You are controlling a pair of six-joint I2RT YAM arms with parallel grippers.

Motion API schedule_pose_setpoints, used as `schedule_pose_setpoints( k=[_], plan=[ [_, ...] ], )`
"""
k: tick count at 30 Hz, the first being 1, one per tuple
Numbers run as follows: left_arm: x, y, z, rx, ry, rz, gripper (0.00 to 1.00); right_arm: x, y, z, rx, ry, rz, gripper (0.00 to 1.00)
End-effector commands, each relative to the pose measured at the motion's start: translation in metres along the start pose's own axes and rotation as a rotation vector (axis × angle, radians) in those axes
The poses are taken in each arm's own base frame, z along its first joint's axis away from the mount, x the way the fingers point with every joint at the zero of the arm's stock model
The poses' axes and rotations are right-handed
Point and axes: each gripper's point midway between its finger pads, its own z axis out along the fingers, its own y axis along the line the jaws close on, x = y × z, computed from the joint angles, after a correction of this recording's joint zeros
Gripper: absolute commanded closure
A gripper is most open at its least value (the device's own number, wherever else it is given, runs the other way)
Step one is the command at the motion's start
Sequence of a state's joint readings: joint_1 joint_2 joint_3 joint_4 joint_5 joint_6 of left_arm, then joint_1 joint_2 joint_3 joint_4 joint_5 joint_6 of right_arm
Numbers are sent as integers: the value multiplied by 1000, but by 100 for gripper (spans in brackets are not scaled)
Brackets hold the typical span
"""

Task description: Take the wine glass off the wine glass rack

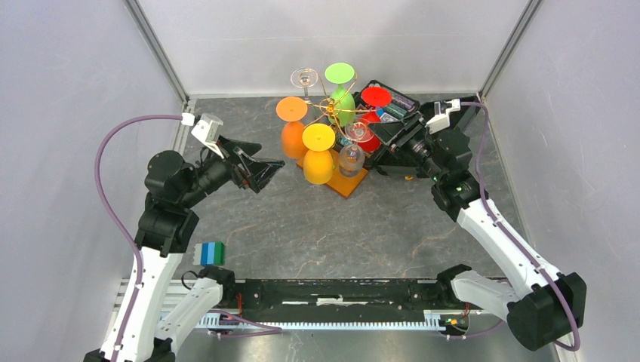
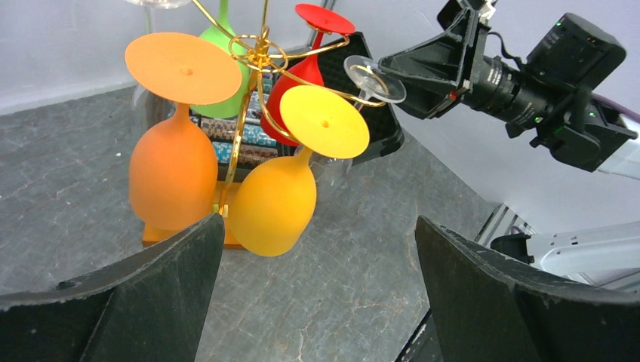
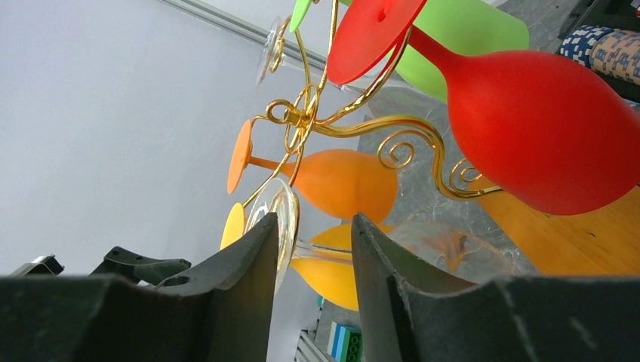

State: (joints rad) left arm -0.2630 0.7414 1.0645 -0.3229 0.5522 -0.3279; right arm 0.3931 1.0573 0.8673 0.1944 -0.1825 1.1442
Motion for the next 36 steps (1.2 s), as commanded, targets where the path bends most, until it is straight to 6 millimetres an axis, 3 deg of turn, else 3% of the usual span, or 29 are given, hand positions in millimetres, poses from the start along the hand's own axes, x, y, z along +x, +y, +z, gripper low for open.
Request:
schedule_pose_setpoints(
  k=[1,11,17,22,29,36],
  plan=[
    [-1,8,1,-39,9,9,0,-8,17,4,-3,-13,-4,56],
    [3,21,2,-101,10,-2,0,1,17,10,15,31,-20,73],
    [8,24,6,-104,39,-13,0,-7,22,4,6,-24,-1,100],
    [12,33,8,-146,59,-32,0,-9,27,1,-8,-37,19,100],
    [15,36,9,-160,75,-47,0,12,38,3,-40,46,59,100],
    [14,38,9,-174,72,-47,0,19,51,7,-68,59,60,100]
  ],
)
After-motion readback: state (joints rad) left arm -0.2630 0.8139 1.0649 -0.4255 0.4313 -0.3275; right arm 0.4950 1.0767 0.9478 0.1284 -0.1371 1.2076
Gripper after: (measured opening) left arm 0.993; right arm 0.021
